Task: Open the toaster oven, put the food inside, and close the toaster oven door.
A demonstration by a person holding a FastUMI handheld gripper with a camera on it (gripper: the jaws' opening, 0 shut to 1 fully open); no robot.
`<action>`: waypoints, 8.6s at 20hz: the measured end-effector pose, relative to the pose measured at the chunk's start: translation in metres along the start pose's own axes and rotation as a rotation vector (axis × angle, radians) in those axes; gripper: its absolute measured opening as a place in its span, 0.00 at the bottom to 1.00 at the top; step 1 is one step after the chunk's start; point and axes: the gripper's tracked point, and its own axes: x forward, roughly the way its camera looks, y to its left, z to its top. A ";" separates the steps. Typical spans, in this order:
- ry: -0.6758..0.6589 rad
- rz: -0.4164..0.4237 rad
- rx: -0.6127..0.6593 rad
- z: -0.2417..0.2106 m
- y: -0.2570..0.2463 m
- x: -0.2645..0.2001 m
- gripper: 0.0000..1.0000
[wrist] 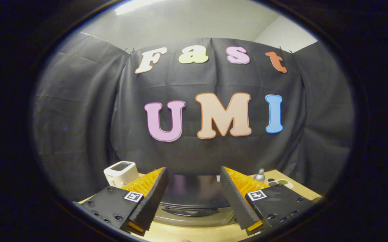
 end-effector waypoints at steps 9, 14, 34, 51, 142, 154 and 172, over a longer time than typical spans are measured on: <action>0.217 -0.028 -0.032 -0.118 0.001 0.015 0.97; 0.221 -0.039 0.008 -0.122 0.004 0.021 0.97; 0.287 -0.071 -0.009 -0.123 0.005 0.024 0.97; 0.417 -0.040 0.021 -0.146 0.005 -0.029 0.97; 0.601 -0.819 0.534 -0.260 -0.259 -0.067 0.44; 0.576 -0.422 0.651 -0.218 -0.043 -0.032 0.44; 0.502 -0.124 0.993 -0.217 0.068 0.059 0.44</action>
